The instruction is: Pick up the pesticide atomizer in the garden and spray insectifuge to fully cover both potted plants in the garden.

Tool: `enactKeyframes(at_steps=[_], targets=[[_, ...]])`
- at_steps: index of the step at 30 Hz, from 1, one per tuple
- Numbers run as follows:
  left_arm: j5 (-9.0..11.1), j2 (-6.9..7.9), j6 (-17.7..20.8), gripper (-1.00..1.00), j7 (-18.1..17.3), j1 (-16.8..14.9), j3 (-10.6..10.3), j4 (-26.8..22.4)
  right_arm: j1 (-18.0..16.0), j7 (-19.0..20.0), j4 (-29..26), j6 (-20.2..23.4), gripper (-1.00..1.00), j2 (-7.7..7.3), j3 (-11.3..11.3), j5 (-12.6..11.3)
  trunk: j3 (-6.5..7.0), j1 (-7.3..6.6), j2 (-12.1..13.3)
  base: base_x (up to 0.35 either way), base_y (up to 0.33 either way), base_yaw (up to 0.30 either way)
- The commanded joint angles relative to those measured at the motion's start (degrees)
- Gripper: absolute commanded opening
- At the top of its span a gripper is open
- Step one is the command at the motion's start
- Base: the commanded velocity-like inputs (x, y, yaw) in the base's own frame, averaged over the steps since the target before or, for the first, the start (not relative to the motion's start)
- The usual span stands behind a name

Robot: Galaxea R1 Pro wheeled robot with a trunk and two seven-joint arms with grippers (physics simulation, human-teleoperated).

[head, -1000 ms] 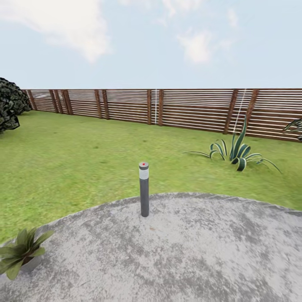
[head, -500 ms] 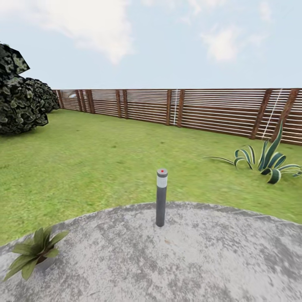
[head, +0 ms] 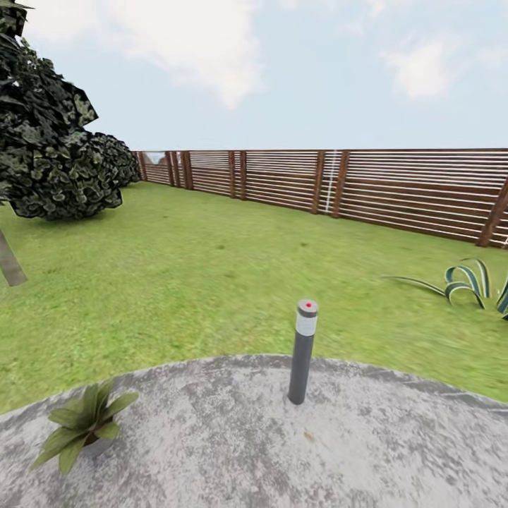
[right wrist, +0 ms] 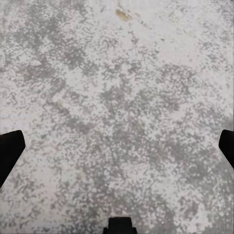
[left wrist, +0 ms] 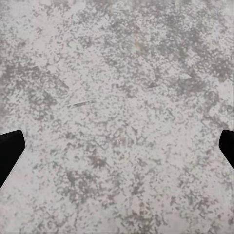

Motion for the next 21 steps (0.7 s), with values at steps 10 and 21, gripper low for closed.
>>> enactKeyframes(at_steps=[10, 21], targets=[[-0.1, 0.0, -0.2, 1.0, -0.1, -0.1, 0.0, 0.1, 0.0, 0.0, 0.0, -0.2, 1.0, 0.0, 0.0, 0.0, -0.06, 0.03, 0.0, 0.334, 0.0, 0.277], [-0.1, 0.0, -0.2, 1.0, -0.1, -0.1, 0.0, 0.1, 0.0, 0.0, 0.0, -0.2, 1.0, 0.0, 0.0, 0.0, -0.06, 0.03, 0.0, 0.334, 0.0, 0.267]])
